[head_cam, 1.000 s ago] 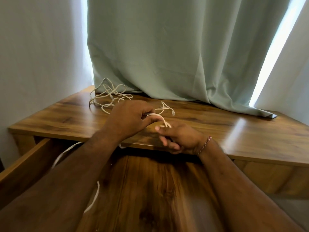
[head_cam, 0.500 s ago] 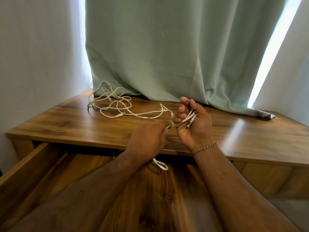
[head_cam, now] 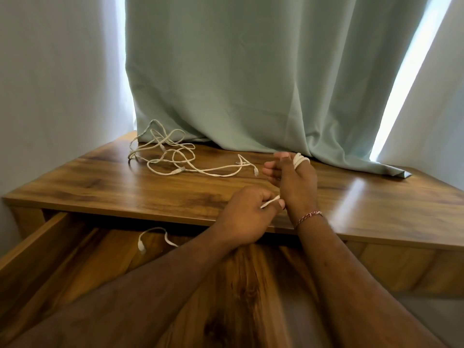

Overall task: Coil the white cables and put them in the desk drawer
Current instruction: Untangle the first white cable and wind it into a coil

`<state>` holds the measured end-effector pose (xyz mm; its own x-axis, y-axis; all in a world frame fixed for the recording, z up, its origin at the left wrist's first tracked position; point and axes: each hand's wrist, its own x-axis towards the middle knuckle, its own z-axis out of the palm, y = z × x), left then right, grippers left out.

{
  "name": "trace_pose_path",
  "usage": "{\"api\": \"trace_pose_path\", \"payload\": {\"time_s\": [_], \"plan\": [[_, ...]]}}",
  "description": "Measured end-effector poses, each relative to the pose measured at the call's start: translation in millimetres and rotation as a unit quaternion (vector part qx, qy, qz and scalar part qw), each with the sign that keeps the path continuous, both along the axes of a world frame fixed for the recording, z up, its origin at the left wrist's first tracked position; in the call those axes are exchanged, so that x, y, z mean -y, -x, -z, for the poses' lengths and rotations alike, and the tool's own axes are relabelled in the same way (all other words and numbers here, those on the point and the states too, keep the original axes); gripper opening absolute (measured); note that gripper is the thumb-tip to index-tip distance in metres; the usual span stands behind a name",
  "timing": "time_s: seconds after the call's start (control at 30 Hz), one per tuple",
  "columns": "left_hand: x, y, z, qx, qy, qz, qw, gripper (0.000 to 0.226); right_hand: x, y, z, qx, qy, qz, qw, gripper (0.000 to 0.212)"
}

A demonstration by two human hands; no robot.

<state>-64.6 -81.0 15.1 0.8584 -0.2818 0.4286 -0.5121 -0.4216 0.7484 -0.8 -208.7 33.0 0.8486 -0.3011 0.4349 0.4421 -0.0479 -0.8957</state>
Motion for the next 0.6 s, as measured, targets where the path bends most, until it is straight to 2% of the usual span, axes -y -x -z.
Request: {"api": "trace_pose_path", "payload": {"time_s": [0.13,0.17,0.23,0.3,0.37,0.43,0.6], "plan": [[-16.2,1.2,-11.6,-0.053,0.019,0.014,0.998,0.019,-1.1,6.1,1.3,0.019,0.124,-0.019,0.992,0.030],[-23.0,-1.8,-14.1,-0.010,0.005,0.010,1.000,0.018,-0.2,7.0,1.4,0.030,0.169,-0.027,0.985,0.031],[-37.9,-10.0,-17.6,0.134,-0.110,0.003,0.985,0.015,1.4,10.0,3.1,0.044,0.268,-0.052,0.961,0.034],[-50.4,-14.4,-20.9,0.222,-0.234,-0.008,0.946,0.017,-1.2,15.4,5.4,-0.008,0.282,-0.133,0.950,0.043],[-59.1,-18.5,-21.0,0.257,-0.284,-0.030,0.923,0.024,-4.8,20.9,5.4,-0.070,0.276,-0.211,0.935,0.060],[-65.2,-21.2,-20.8,0.268,-0.278,-0.045,0.922,0.026,-6.2,22.4,4.1,-0.066,0.299,-0.234,0.923,0.068],[-76.8,-27.5,-22.4,0.285,-0.245,-0.047,0.925,0.025,-10.1,23.9,-2.7,-0.044,0.333,-0.237,0.912,0.068]]}}
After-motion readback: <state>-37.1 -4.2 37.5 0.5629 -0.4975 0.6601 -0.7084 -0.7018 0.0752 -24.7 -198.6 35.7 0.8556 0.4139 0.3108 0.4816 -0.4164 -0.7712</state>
